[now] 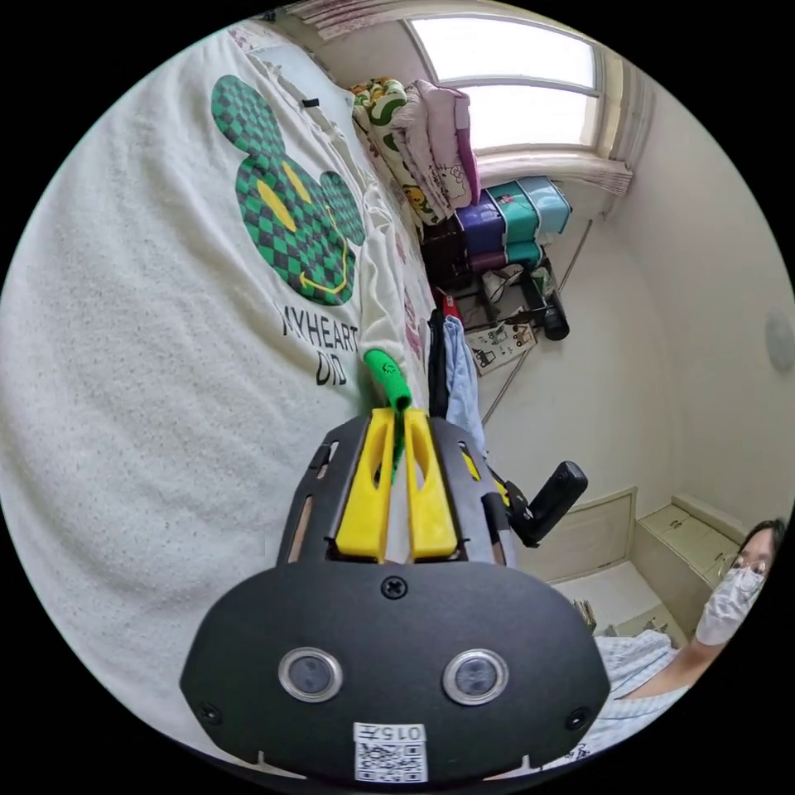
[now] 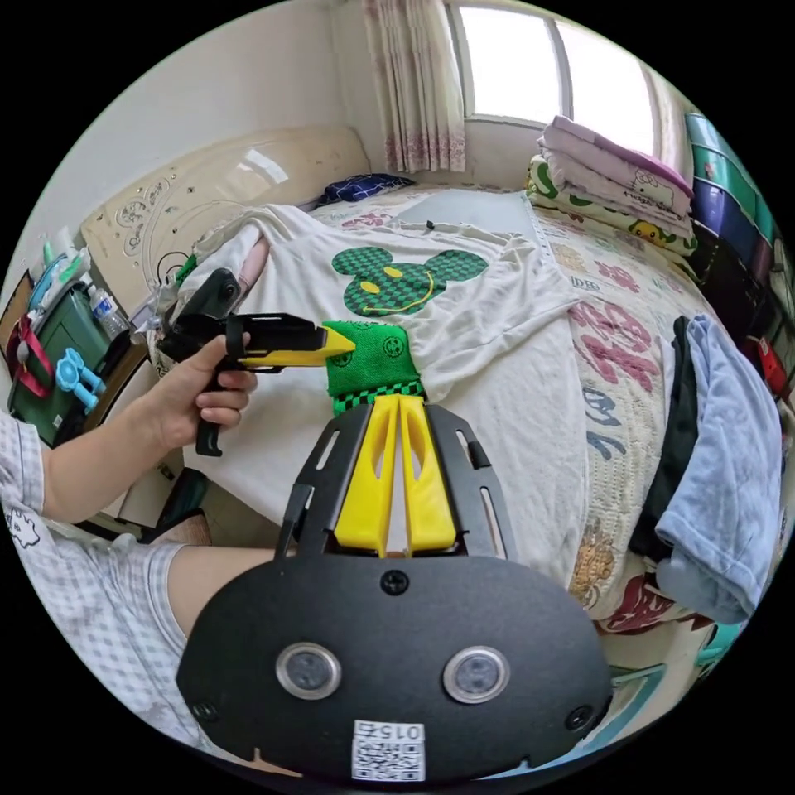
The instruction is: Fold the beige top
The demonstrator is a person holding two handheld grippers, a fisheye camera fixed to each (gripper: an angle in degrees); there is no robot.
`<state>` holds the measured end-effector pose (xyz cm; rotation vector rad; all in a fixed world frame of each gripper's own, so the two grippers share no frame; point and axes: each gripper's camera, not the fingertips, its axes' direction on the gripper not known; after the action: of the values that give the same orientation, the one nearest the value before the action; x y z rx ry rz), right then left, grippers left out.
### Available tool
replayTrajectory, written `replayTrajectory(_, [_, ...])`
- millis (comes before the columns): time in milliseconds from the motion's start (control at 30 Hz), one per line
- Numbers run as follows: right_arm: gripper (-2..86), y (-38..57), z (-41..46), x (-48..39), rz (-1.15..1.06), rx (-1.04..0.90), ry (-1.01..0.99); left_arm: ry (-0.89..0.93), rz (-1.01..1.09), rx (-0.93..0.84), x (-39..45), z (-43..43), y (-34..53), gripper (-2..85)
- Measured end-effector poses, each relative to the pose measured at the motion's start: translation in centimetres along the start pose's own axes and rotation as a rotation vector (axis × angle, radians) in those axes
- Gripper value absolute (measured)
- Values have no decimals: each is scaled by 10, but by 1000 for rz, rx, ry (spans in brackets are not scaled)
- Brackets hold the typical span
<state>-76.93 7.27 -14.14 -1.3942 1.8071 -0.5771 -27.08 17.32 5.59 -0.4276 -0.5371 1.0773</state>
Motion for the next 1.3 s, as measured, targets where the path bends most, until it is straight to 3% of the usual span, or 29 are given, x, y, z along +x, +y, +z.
replayTrajectory(200, [0,44,-4,20,15,35,-66,-217,238,166,75,-62,58,-1])
replayTrajectory(367, [35,68,12,37,75,29,-270,-239,195,226,69,-103,105,-2])
replayTrajectory(533, [88,75,30,25,40,-22,-371,-141,79,222,36,-106,127,-2])
replayTrajectory(733, [128,73,34,-28,-148,-96,-281,-38,19,232,23,-94,135,-2])
replayTrajectory(867, [169,71,61,-58,-192,-185,-104,37,-15,249,20,-91,138,-3])
replayTrajectory(933, [166,69,72,-61,-185,-218,-91,57,-21,253,20,-90,138,-3])
replayTrajectory(1100, [23,64,70,-43,-158,-190,-50,19,-14,252,19,-94,139,-2])
replayTrajectory(1300, [-1,54,50,-7,-156,-189,-64,-62,-23,208,12,-97,140,1])
